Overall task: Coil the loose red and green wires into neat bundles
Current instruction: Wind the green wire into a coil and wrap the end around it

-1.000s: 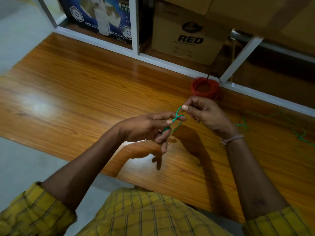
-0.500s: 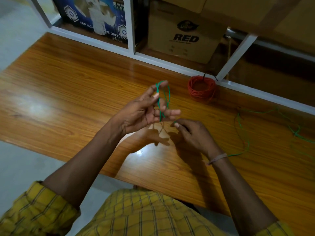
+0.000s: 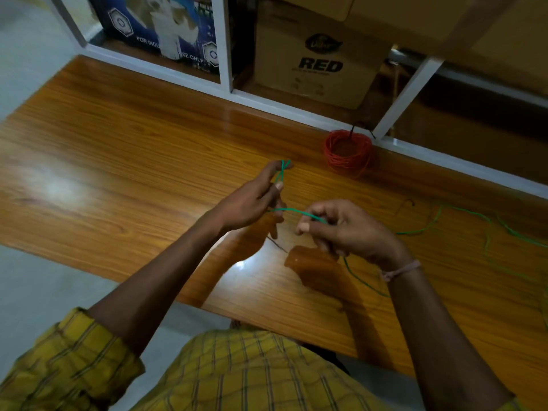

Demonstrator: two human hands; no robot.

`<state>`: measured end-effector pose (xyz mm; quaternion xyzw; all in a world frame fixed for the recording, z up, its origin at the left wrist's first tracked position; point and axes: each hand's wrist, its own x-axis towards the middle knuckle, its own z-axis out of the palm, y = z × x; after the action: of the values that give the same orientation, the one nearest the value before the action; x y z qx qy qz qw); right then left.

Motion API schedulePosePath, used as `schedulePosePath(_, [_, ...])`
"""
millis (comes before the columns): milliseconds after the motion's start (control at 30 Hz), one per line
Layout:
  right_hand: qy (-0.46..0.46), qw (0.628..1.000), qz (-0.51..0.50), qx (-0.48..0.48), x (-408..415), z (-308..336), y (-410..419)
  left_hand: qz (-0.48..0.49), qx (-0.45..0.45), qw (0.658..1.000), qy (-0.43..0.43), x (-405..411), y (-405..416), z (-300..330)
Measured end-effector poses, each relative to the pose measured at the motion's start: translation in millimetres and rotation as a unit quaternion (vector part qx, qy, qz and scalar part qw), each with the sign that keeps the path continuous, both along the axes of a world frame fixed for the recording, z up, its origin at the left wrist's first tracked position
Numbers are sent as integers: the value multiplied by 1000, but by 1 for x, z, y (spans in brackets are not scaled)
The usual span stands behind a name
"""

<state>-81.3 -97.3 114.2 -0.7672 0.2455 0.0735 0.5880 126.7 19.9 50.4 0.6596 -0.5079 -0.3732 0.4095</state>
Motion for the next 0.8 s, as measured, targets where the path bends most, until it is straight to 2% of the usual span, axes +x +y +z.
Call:
schedulePosePath(67, [-42, 999, -22, 24, -2, 8, -13, -27, 14, 999, -10, -3, 4, -2])
schedulePosePath(100, [-67, 997, -32, 38, -2, 10, -20, -36, 20, 999, 16, -4, 7, -2])
schedulePosePath(233, [-156, 980, -86, 92, 1, 10, -44, -51, 24, 980, 190, -14, 21, 3])
schedulePosePath(400, [-180, 975, -128, 32, 16, -5, -53, -104, 42, 957, 268, -18, 30, 17])
schedulePosePath(500, [-162, 973, -157, -38, 21, -26, -56, -117, 12, 929, 350, -24, 30, 24])
schedulePosePath(667, [-95, 982, -149, -65, 15, -59, -28, -91, -50, 848, 520, -28, 25, 37])
schedulePosePath(800, [-53, 986, -126, -92, -5, -70, 4, -50, -74, 833, 546, -19, 17, 41])
